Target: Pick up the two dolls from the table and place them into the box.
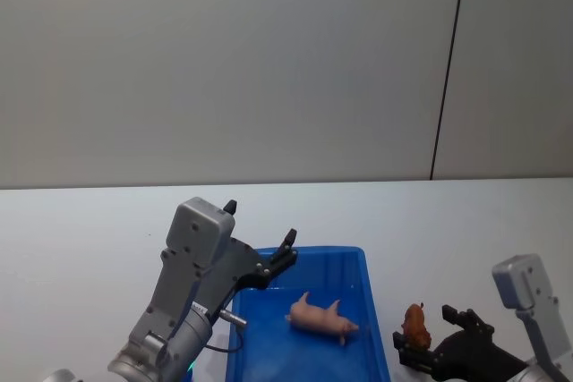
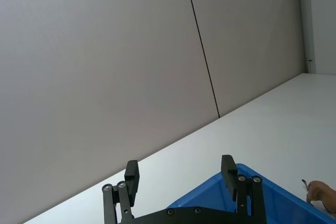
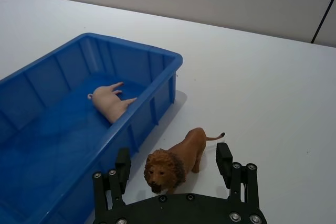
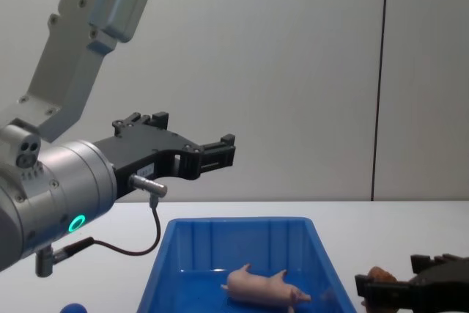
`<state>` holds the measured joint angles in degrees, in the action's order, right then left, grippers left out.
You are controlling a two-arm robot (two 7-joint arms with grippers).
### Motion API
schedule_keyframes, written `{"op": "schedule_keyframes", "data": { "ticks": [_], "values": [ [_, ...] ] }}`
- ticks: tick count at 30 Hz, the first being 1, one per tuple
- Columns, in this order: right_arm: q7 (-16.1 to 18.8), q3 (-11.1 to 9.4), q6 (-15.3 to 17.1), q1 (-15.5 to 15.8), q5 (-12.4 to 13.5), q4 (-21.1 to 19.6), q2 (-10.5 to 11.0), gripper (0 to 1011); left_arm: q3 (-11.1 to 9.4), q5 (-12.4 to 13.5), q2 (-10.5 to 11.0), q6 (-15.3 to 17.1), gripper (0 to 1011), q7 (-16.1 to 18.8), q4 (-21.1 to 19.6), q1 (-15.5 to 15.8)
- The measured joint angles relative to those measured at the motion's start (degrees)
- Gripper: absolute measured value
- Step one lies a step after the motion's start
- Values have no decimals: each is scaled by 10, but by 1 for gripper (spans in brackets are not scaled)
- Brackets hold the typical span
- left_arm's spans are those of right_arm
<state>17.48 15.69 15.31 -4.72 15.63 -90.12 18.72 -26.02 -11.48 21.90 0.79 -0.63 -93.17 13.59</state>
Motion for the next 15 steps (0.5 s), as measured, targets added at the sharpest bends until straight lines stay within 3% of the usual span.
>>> {"op": "schedule_keyframes", "data": {
  "ticks": [11, 15],
  "values": [
    [-2, 3, -5, -13, -12, 30, -8, 998, 0, 0, 0, 0, 1001, 0, 0, 0],
    [-1, 4, -7, -19, -15, 41, -11, 924, 0, 0, 0, 0, 1001, 0, 0, 0]
  ]
}}
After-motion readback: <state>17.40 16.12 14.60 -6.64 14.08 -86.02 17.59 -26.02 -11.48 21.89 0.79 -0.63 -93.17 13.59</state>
